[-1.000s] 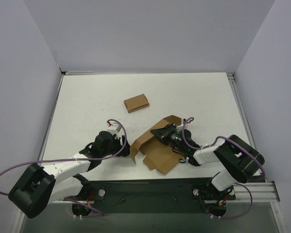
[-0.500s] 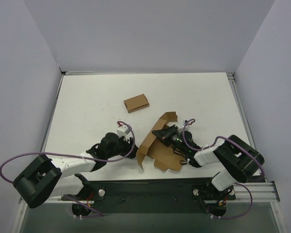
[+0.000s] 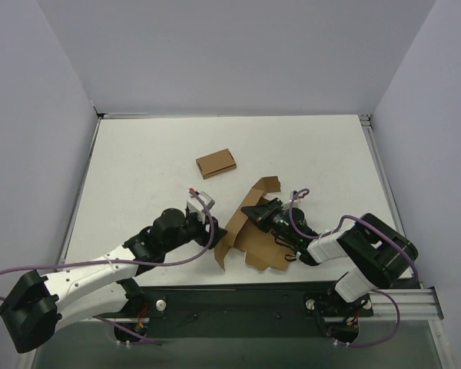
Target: Fold the paper box
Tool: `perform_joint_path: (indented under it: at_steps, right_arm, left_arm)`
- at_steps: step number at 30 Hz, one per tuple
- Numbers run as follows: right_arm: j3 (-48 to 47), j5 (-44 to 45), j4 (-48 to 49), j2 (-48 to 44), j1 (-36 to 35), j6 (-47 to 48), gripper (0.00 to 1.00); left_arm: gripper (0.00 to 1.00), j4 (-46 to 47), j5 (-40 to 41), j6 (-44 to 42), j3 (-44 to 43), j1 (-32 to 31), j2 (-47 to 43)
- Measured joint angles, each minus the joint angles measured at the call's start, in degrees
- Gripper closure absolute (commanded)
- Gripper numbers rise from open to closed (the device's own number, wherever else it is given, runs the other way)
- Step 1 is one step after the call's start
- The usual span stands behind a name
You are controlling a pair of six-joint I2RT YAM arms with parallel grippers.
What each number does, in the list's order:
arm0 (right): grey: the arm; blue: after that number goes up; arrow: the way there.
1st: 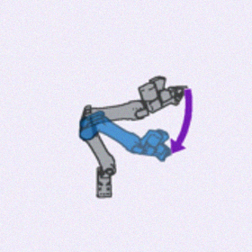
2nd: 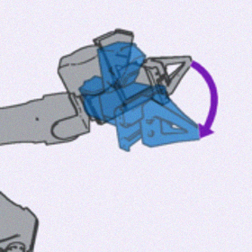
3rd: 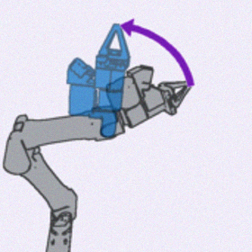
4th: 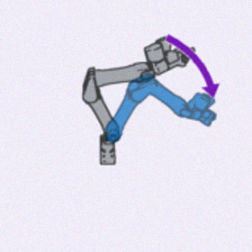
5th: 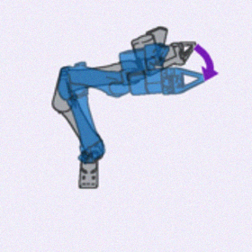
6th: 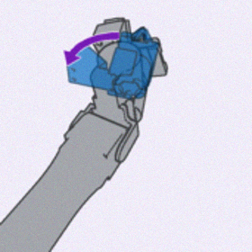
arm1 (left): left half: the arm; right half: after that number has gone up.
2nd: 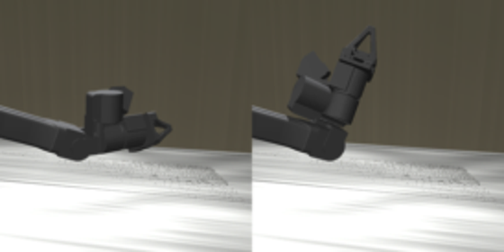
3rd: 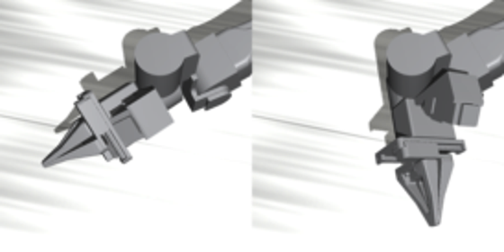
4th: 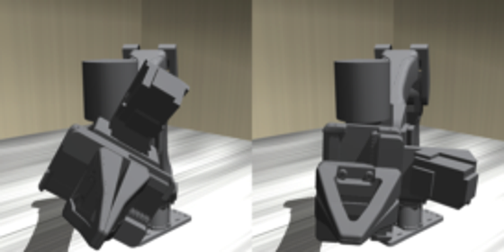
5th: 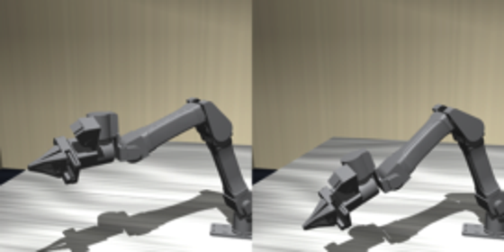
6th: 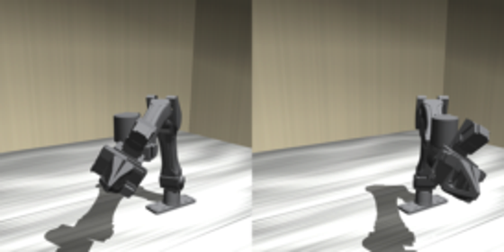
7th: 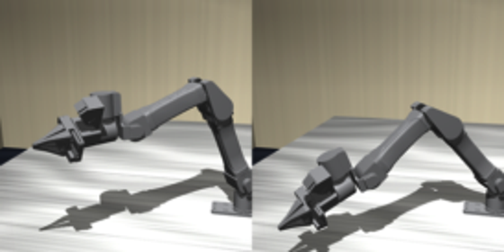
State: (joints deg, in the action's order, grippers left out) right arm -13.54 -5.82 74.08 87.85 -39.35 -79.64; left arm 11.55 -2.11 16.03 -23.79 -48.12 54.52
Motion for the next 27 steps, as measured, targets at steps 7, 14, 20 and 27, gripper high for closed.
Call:
perform_joint_path:
  at_steps: [7,14,20,27]
  right_arm:
    - [0.0,0.0,0.3,0.2,0.0,-0.1,1.00]
    - [0.0,0.0,0.3,0.2,0.0,-0.2,1.00]
    - [0.2,0.1,0.4,0.2,0.0,-0.3,1.00]
    - [0.4,0.9,0.8,0.2,0.0,-0.5,1.00]
  left_arm:
    - [0.28,-5.3,5.5,-7.3,-2.0,-5.6,3.8]
    - [0.28,-6.1,13.1,-11.8,-3.5,-9.9,9.4]
    - [0.27,-1.1,18.9,-13.8,-3.5,-11.9,13.7]
    - [0.27,7.2,25.4,-13.2,-2.4,-14.6,16.4]
